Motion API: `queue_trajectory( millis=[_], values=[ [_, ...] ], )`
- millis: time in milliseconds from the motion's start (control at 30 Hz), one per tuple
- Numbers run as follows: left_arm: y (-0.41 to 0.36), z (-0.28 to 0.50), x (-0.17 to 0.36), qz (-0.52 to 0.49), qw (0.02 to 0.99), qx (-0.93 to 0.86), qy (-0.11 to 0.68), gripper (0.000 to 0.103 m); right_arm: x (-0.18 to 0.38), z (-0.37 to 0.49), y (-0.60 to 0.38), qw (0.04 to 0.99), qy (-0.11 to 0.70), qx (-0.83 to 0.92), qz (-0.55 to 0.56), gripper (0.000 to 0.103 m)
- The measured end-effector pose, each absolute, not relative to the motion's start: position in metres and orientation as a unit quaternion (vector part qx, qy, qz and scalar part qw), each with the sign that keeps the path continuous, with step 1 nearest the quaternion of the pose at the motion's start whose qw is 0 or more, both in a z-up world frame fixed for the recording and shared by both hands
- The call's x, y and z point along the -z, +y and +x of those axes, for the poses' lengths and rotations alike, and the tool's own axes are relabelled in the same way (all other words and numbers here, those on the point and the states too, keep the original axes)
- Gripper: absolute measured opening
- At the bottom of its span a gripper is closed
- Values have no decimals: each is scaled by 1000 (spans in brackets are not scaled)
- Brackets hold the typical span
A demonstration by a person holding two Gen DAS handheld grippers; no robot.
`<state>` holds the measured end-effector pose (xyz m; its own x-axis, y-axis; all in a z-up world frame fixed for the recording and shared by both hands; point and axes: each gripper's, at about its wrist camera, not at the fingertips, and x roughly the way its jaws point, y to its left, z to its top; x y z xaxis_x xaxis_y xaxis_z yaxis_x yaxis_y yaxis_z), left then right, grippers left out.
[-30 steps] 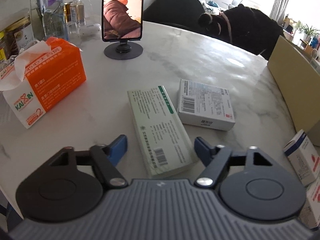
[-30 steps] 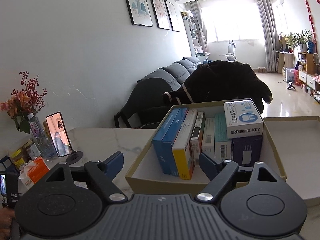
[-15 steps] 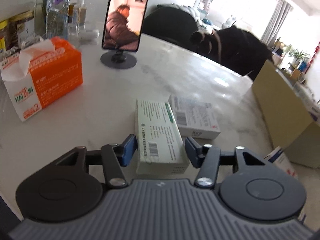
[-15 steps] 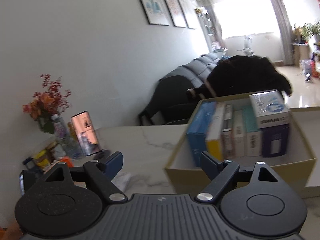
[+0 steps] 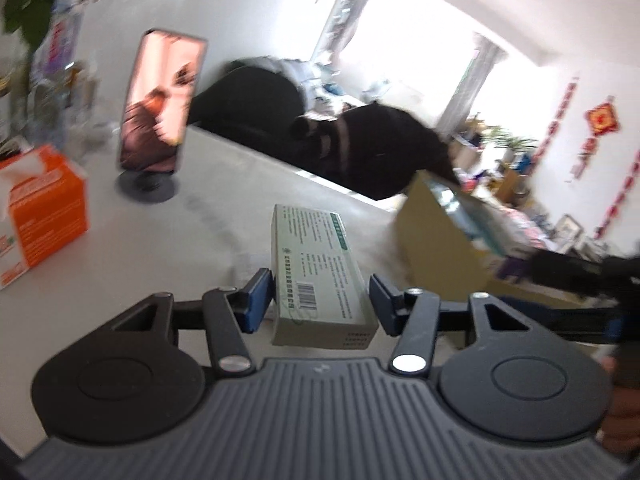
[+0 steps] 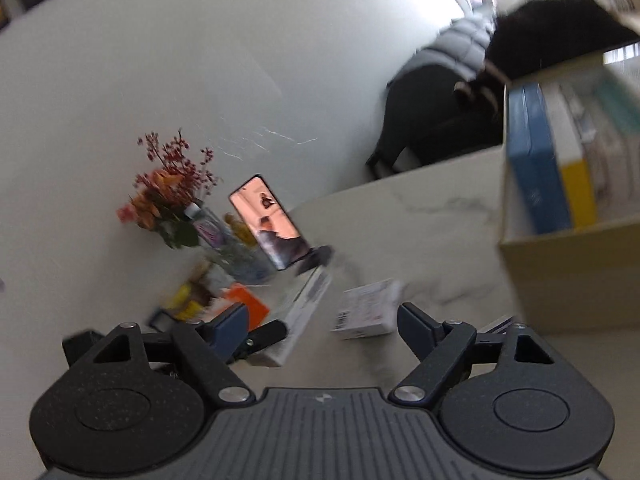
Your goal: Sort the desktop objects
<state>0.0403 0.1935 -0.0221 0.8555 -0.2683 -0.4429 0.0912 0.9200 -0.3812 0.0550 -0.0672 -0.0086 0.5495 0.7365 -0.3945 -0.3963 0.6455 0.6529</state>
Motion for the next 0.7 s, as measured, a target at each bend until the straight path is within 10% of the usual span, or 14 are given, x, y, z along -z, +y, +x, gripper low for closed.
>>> queue_trajectory(
  millis=[700],
  values=[
    [133, 52, 7, -192, 916, 247, 251, 51, 19, 66, -102, 786, 350, -340, 380, 53]
  ],
)
